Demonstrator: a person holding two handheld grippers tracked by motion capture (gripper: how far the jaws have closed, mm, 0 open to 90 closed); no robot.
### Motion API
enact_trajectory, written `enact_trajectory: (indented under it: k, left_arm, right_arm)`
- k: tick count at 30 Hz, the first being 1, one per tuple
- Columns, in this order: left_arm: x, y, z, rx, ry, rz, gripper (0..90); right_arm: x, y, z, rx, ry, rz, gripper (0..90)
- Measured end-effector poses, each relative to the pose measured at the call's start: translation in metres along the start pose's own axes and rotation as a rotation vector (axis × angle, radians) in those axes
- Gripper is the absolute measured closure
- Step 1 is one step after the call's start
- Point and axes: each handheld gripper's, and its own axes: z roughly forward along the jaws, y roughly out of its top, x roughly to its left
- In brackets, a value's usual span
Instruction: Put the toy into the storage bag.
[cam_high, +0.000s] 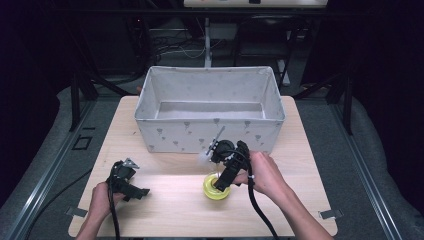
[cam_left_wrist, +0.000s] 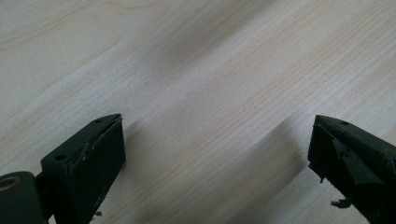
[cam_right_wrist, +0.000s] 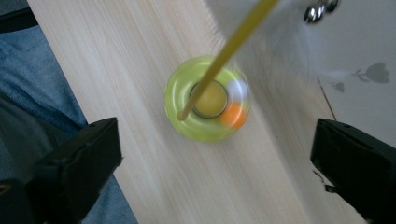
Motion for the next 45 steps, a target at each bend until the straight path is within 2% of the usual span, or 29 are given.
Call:
enact_trajectory:
  k: [3,6,9,10,12,13,14,15,16,17,19,21,24,27,31,34,40,45]
  left_arm:
    - [0.000,0.000,0.000,0.000,-0.003,-0.001,4.2]
    - [0.000,0.000,0.000,0.001,-0.002,-0.001,4.2]
    - [0.000,0.000,0.000,0.002,-0.001,-0.001,4.2]
    - [0.000,0.000,0.000,0.002,-0.001,-0.001,4.2]
    - [0.000,0.000,0.000,0.001,-0.004,-0.002,4.2]
    - [0.000,0.000,0.000,0.001,-0.005,-0.003,4.2]
    - [0.000,0.000,0.000,0.001,-0.005,-0.003,4.2]
    - [0.000,0.000,0.000,0.000,-0.003,-0.003,4.2]
    - [0.000,0.000,0.000,0.000,-0.003,-0.003,4.2]
    - [0.000,0.000,0.000,0.000,-0.003,-0.001,4.2]
    - [0.000,0.000,0.000,0.002,-0.006,0.001,4.2]
    - [0.000,0.000,0.000,0.004,-0.008,-0.001,4.2]
    - [0.000,0.000,0.000,0.000,-0.004,-0.003,4.3]
    - [0.000,0.000,0.000,0.001,-0.004,0.000,4.2]
    - [0.000,0.000,0.000,0.003,-0.002,-0.005,4.2]
    - [0.000,0.000,0.001,0.003,0.000,-0.007,4.2]
    - [0.000,-0.001,0.000,0.003,0.000,-0.005,4.3]
    - [0.000,-0.001,0.000,0.000,0.000,-0.002,4.2]
  right_arm:
    - [-0.001,0.010,-0.004,0.010,-0.005,-0.013,15.3]
    - [-0.001,0.014,-0.005,0.012,-0.003,-0.016,18.3]
    - [-0.002,0.021,-0.010,0.032,-0.025,-0.042,32.6]
    - [-0.002,0.021,-0.010,0.032,-0.025,-0.042,32.6]
    - [-0.002,0.024,-0.011,0.045,-0.026,-0.047,38.4]
    - [-0.002,0.025,-0.011,0.045,-0.028,-0.049,45.3]
    - [-0.002,0.025,-0.011,0.045,-0.028,-0.049,45.3]
    - [-0.002,0.027,-0.010,0.054,-0.020,-0.058,51.0]
    - [-0.002,0.027,-0.010,0.054,-0.020,-0.058,51.0]
    - [-0.002,0.027,-0.009,0.058,-0.013,-0.069,55.4]
    - [-0.002,0.028,-0.008,0.055,-0.003,-0.068,58.2]
    - [-0.001,0.028,-0.007,0.067,0.019,-0.074,67.7]
    - [-0.001,0.029,-0.006,0.076,0.023,-0.077,71.7]
    - [-0.001,0.028,-0.008,0.068,0.032,-0.073,83.4]
    - [0.000,0.029,-0.011,0.065,0.019,-0.073,87.9]
    - [0.001,0.028,-0.012,0.062,0.003,-0.076,88.1]
    - [-0.001,0.027,-0.016,0.055,0.010,-0.072,88.1]
    - [-0.001,0.027,-0.026,0.059,-0.008,-0.076,88.1]
